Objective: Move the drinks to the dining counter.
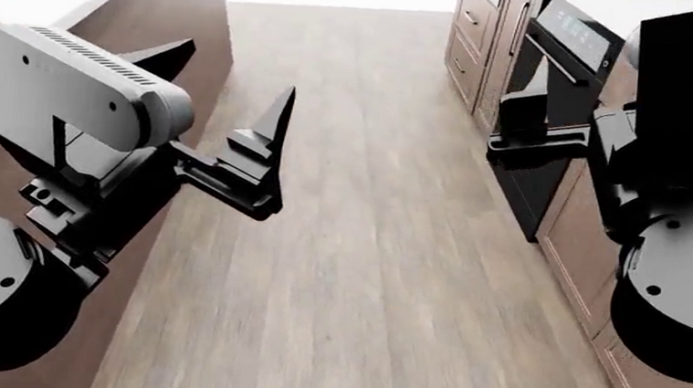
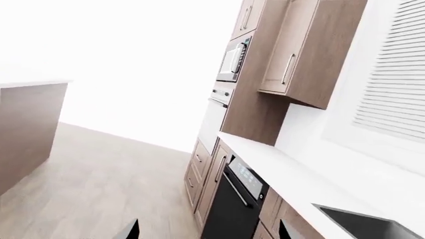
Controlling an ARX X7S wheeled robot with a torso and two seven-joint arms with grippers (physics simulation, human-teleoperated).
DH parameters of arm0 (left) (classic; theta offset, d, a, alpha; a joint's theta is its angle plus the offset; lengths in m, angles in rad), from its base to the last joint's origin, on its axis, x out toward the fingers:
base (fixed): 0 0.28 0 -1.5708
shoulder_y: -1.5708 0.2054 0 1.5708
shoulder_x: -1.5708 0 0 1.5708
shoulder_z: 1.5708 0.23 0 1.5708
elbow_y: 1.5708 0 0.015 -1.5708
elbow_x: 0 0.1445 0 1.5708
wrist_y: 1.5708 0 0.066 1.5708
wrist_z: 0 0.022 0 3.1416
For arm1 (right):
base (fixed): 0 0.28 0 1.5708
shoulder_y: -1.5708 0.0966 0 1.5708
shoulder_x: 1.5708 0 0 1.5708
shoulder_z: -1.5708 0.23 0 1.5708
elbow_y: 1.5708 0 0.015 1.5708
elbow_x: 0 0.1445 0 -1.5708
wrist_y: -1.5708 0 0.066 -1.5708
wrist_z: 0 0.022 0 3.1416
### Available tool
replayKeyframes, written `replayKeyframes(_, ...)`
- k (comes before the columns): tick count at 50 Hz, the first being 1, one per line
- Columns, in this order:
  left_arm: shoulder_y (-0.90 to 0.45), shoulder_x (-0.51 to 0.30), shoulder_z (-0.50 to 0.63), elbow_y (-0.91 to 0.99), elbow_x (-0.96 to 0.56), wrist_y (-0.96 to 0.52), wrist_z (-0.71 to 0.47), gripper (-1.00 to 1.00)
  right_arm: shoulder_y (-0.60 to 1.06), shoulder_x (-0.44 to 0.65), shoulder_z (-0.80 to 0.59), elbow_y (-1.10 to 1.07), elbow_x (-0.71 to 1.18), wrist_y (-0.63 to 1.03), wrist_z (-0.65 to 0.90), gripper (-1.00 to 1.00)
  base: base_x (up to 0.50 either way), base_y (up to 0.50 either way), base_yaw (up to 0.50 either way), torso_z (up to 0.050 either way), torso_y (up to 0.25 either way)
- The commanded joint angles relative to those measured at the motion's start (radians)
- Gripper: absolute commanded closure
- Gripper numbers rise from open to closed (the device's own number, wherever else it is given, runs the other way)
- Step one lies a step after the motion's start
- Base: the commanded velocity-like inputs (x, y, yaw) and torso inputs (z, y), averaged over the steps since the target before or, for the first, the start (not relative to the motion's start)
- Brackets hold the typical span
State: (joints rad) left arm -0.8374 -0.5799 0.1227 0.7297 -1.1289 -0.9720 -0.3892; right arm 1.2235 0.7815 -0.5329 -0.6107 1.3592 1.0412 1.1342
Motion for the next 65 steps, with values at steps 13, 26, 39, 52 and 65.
replayKeyframes(13,-0.003,-0.004,0.000,-0.004,-0.013,0.005,-0.013,-1.00,0.007,-0.002,-0.007,0.002,0.008,0.001,-0.010,-1.00,-0.01,-0.09,-0.50,0.000,0.000)
replayKeyframes(26,0.002,-0.006,0.011,-0.009,-0.001,0.011,-0.012,-1.00,-0.010,0.002,-0.008,-0.001,0.002,-0.013,-0.024,-1.00,-0.02,-0.09,-0.50,0.000,0.000)
replayKeyframes(39,0.021,-0.022,-0.006,-0.003,-0.009,0.025,-0.010,-1.00,0.012,-0.020,-0.025,0.016,-0.004,-0.001,-0.030,-1.00,-0.02,-0.09,-0.50,0.000,0.000)
replayKeyframes(52,0.010,-0.021,0.001,-0.003,-0.015,0.024,-0.017,-1.00,0.017,-0.018,-0.029,0.015,-0.001,0.001,-0.033,-1.00,-0.03,-0.08,-0.50,0.000,0.000)
replayKeyframes(65,0.012,-0.026,0.004,0.000,-0.015,0.027,-0.019,-1.00,0.017,-0.013,-0.028,0.010,0.005,0.000,-0.028,-1.00,-0.04,-0.08,-0.50,0.000,0.000)
